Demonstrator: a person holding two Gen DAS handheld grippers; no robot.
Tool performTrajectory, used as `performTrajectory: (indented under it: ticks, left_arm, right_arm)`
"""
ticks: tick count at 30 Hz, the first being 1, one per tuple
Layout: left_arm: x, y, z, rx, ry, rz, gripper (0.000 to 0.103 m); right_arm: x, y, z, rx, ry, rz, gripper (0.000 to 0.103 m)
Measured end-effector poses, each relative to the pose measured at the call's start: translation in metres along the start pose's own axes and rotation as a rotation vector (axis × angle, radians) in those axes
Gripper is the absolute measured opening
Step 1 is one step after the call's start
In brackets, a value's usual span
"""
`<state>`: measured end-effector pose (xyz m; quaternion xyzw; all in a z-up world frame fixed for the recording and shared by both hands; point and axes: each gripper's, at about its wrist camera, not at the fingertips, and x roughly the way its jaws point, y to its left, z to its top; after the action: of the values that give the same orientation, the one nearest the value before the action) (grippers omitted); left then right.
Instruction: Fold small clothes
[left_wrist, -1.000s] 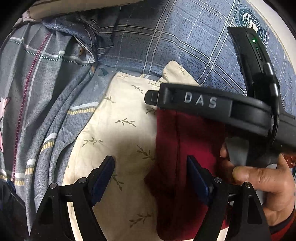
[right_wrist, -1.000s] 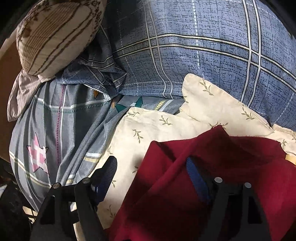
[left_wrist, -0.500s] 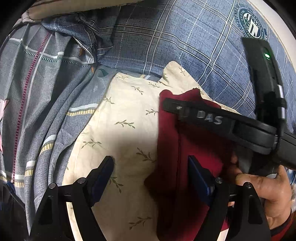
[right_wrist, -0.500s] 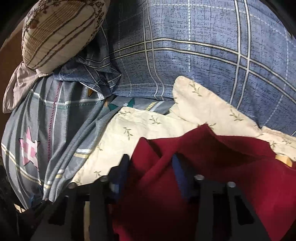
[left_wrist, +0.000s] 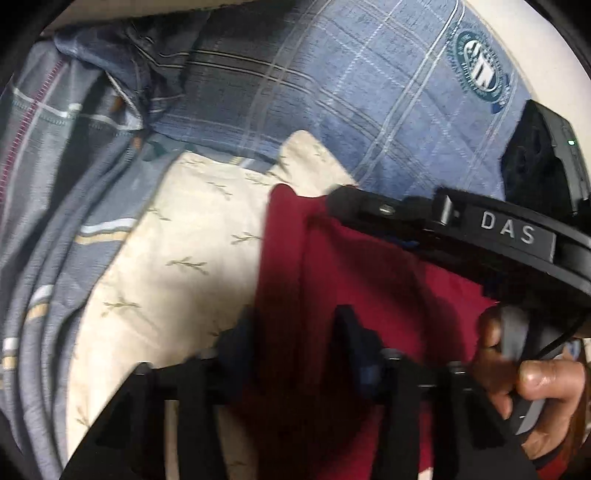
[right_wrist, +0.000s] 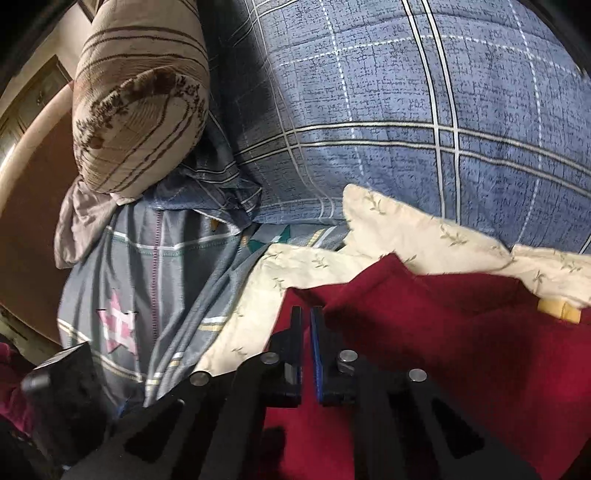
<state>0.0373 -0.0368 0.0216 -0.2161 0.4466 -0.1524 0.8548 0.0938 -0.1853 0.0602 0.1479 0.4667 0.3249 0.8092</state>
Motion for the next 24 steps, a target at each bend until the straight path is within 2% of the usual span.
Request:
performTrajectory:
  ticks: [1, 2, 3, 5, 7, 8, 10, 12, 14, 16, 17, 18, 19, 21, 22, 24]
  left_arm:
    - [0.0, 0.0, 0.0, 0.007, -0.005, -0.005, 0.034]
    - [0.0, 0.001, 0.0, 0.008, -0.005, -0.013, 0.03]
    - [-0.001, 0.004, 0.0, -0.007, -0.007, -0.032, 0.025]
    - [-0.007, 0.006, 0.001, -0.025, -0.023, -0.058, 0.018]
    - [-0.017, 0.003, 0.0, 0.002, -0.053, -0.079, 0.017]
    - [-0.021, -0.002, -0.001, 0.027, -0.068, -0.085, 0.016]
    - [-0.027, -0.009, -0.004, 0.073, -0.083, -0.081, 0.016]
    - [-0.028, -0.013, -0.006, 0.109, -0.084, -0.072, 0.016]
    - [-0.028, -0.013, -0.006, 0.122, -0.08, -0.055, 0.016]
    - [-0.028, -0.009, -0.005, 0.11, -0.069, -0.05, 0.016]
    - [-0.028, -0.009, -0.004, 0.112, -0.063, -0.037, 0.019]
    - [-0.029, -0.01, -0.004, 0.126, -0.059, -0.024, 0.027]
    - [-0.031, -0.011, -0.004, 0.138, -0.058, -0.011, 0.032]
    - [-0.034, -0.011, -0.007, 0.14, -0.041, 0.002, 0.065]
    - [-0.035, -0.009, -0.009, 0.13, -0.034, 0.006, 0.069]
    - [-0.034, -0.005, -0.008, 0.11, -0.015, 0.018, 0.07]
  right_arm:
    - [0.001, 0.002, 0.0, -0.004, 0.01, -0.002, 0.021]
    - [0.002, 0.005, 0.0, -0.008, 0.019, -0.008, 0.042]
    - [0.003, 0.007, 0.001, -0.006, 0.029, -0.013, 0.056]
    - [0.006, 0.008, 0.002, 0.012, 0.052, -0.003, 0.059]
    - [0.01, 0.007, 0.003, 0.031, 0.079, -0.018, 0.062]
    - [0.011, 0.007, 0.004, 0.034, 0.092, -0.034, 0.067]
    - [0.016, 0.007, 0.006, 0.029, 0.114, -0.056, 0.071]
    - [0.025, 0.008, 0.01, 0.02, 0.155, -0.084, 0.08]
    - [0.035, 0.009, 0.011, 0.011, 0.182, -0.11, 0.082]
    - [0.038, 0.012, 0.008, -0.039, 0.179, -0.153, 0.075]
    - [0.038, 0.012, 0.006, -0.067, 0.165, -0.183, 0.057]
    - [0.036, 0.012, 0.003, -0.095, 0.153, -0.19, 0.039]
    - [0.033, 0.01, 0.002, -0.098, 0.146, -0.171, 0.034]
    - [0.025, 0.006, -0.001, -0.095, 0.123, -0.158, 0.024]
    - [0.02, 0.005, -0.001, -0.092, 0.108, -0.152, 0.023]
    - [0.01, 0.004, 0.0, -0.085, 0.078, -0.136, 0.021]
